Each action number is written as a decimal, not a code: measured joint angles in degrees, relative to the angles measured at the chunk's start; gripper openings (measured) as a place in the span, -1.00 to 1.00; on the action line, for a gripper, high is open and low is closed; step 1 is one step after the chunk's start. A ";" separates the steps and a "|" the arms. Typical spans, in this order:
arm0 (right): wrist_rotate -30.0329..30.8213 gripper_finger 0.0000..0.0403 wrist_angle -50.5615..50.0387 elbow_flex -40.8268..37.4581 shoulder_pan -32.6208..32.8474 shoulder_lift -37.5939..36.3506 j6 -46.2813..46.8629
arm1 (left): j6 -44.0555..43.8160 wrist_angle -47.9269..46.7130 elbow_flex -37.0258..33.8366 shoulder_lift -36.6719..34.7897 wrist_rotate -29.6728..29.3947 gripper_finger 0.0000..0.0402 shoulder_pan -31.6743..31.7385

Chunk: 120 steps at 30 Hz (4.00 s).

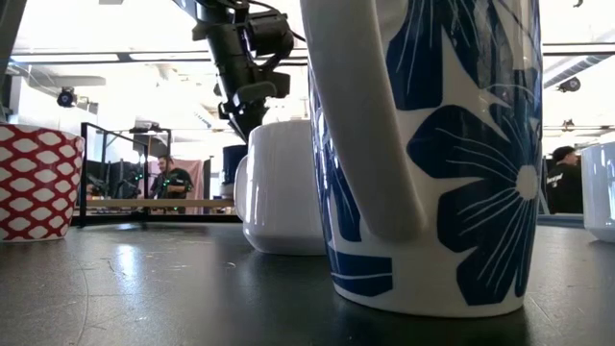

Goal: Place coffee mugs
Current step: Adjust the mugs on the shelf, then put the red patterned mug on the shelf

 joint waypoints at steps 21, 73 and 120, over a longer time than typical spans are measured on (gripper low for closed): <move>-0.01 -0.66 -0.01 -0.01 -0.02 0.00 -0.64 | 0.08 9.48 -0.02 0.81 3.39 -0.90 0.00; -0.01 -0.66 -0.28 -0.02 -0.03 0.00 -0.85 | 2.03 14.84 1.20 3.65 4.29 -0.67 0.02; 0.30 -0.66 1.06 -13.06 0.11 -19.08 8.37 | -38.00 0.57 -16.83 -19.79 -14.87 -0.52 -36.34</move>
